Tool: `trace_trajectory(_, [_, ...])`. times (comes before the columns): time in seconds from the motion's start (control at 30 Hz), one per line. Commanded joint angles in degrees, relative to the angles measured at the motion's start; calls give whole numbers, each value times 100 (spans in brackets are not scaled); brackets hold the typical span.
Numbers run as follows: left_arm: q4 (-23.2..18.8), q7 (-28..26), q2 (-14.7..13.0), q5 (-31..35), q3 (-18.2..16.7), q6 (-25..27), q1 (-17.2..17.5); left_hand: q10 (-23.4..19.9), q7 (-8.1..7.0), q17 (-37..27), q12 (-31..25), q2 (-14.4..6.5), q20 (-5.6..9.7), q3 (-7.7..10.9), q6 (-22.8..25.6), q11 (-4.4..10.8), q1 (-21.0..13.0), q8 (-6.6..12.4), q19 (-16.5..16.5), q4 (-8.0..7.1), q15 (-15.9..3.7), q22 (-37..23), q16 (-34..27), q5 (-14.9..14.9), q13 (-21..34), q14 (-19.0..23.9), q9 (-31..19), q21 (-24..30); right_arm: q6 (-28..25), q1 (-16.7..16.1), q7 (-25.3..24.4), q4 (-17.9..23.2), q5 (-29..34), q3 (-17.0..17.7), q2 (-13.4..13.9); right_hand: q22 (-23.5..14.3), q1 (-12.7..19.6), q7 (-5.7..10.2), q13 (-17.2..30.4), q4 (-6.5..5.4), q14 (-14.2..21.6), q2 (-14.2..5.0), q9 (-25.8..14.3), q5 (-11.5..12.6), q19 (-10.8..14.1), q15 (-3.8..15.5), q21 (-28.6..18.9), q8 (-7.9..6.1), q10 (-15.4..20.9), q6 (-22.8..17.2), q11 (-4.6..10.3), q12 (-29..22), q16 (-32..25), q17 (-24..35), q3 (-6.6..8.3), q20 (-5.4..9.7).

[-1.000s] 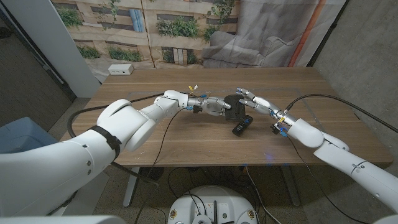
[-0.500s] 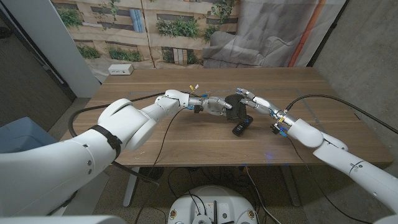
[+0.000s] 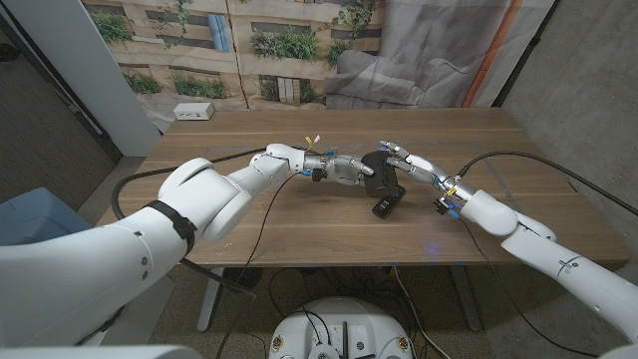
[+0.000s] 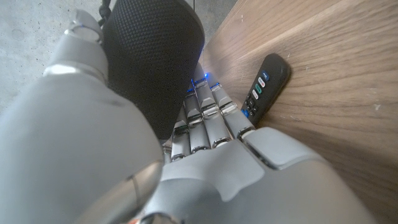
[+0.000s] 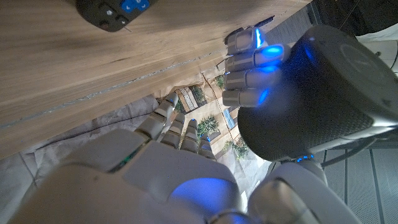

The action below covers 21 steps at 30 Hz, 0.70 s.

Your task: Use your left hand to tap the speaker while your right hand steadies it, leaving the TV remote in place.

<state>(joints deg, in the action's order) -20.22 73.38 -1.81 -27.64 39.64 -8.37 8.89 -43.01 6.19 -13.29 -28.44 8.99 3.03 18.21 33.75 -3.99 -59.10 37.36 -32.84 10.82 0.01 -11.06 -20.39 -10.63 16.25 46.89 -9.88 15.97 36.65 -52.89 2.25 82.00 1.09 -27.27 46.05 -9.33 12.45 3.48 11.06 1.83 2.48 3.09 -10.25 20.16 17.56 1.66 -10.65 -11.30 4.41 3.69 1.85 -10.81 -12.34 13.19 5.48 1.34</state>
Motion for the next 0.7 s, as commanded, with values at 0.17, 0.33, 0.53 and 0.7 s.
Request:
trace_trajectory(0.17, [2, -135, 5, -4, -12, 45, -30, -1964, -968, -27, -40, -1199, 577, 94, 1217, 1552, -791, 1888, -53, -72, -1363, -22, -20, -46, 1155, 614, -31, 39, -163, -137, -9, 265, -83, 161, 195, -21, -63, 10, 10, -13, 41, -1, -11, 62, 36, 23, -8, -24, 37, 10, 29, -26, -38, 19, -30, 3])
trace_trajectory(0.33, [0, -117, -26, -19, -33, 43, -34, -1998, -952, -41, -26, -1193, 585, 97, 1238, 1554, -803, 1876, -58, -75, -1374, -22, -38, -45, 1146, 673, -24, 45, -251, -164, 10, 366, -112, 204, 247, -20, -66, 9, 10, -14, 49, -1, -11, 68, 43, 18, -10, -24, 44, 9, 24, -28, -41, 19, -38, 6])
trace_trajectory(0.53, [-2, -96, -53, -4, -24, 48, -60, -2035, -947, -51, -16, -1183, 589, 101, 1249, 1555, -820, 1861, -60, -71, -1375, -22, -48, -46, 1134, 705, -16, 49, -313, -112, 93, 367, -174, 223, 284, -20, -69, 5, 10, -16, 47, -4, -11, 76, 55, 26, -12, -30, 52, -10, 19, -30, -41, 21, -46, 17])
trace_trajectory(0.7, [-5, -60, -84, 17, -7, 42, -97, -2019, -948, -53, 6, -1177, 586, 103, 1252, 1555, -829, 1852, -62, -68, -1375, -22, -49, -46, 1119, 712, -13, 50, -425, -127, 83, 426, -213, 280, 335, -20, -70, 0, 10, -17, 59, -8, -11, 82, 72, 28, -17, -32, 64, -17, 14, -33, -45, 22, -51, 21])
